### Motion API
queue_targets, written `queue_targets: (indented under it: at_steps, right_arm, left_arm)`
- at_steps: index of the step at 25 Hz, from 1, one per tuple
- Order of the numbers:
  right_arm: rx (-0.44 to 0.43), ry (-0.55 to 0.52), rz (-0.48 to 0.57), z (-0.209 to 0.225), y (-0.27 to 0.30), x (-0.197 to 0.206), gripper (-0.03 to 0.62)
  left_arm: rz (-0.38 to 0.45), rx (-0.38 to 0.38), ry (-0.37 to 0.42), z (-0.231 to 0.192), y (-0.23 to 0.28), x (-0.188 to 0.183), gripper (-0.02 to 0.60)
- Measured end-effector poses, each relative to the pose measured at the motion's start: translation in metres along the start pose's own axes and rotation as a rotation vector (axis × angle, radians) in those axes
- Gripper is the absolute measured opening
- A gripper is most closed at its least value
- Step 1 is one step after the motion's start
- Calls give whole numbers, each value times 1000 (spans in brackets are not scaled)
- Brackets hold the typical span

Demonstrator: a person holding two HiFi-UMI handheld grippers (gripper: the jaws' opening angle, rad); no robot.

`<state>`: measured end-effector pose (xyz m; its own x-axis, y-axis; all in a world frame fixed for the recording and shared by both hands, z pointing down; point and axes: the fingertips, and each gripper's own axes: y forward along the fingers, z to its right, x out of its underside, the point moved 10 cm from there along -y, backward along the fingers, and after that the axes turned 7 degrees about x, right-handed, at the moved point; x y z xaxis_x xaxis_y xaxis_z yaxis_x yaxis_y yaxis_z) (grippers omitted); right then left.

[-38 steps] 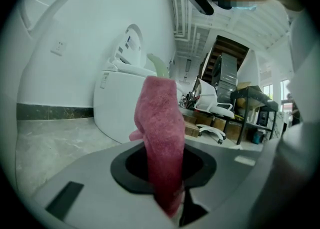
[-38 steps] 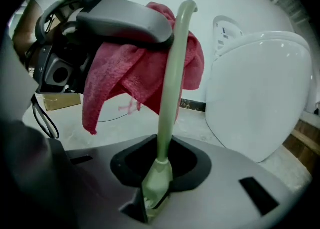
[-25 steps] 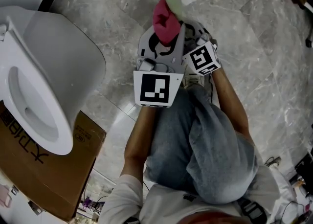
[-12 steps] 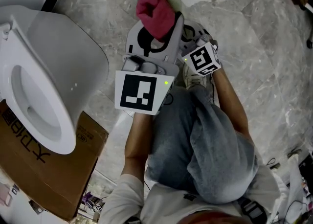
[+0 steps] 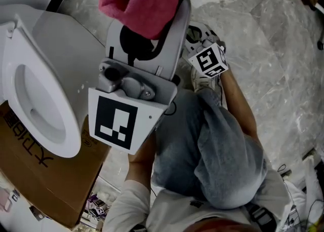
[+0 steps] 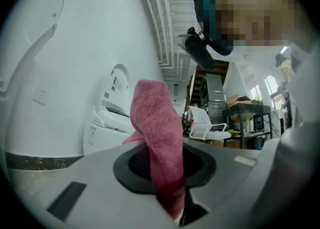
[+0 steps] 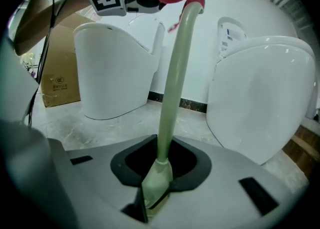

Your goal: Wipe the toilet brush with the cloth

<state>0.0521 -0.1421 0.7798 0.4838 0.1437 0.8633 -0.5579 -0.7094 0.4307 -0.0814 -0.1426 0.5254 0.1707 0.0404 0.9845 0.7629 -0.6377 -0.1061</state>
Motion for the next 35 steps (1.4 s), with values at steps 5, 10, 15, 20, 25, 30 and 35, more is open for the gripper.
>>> queue_targets:
  at_steps: [5, 10, 15, 20, 25, 30, 35]
  right_arm:
    - [-1, 8, 7, -1, -1, 0, 57]
    - [-9, 11, 16, 0, 0, 1, 57]
    - [-14, 7, 25, 2, 0, 1, 57]
    - [-21, 9, 41, 1, 2, 2, 57]
    - [-12, 17, 57, 0, 2, 5, 57]
    - [-15, 13, 96, -1, 1, 6, 57]
    - [-14, 8, 95, -2, 2, 7, 58]
  left_arm:
    - [-70, 60, -74, 6, 10, 24, 89]
    - [-170, 14, -131, 6, 11, 62, 87]
    - [-249, 25, -144, 11, 9, 94, 86]
    - [-336, 60, -179, 13, 5, 137, 85]
    - [-408, 81, -258, 8, -6, 171, 84]
    - [-461, 44, -320, -4, -22, 205, 84]
    - [-437, 24, -345, -14, -29, 213, 84]
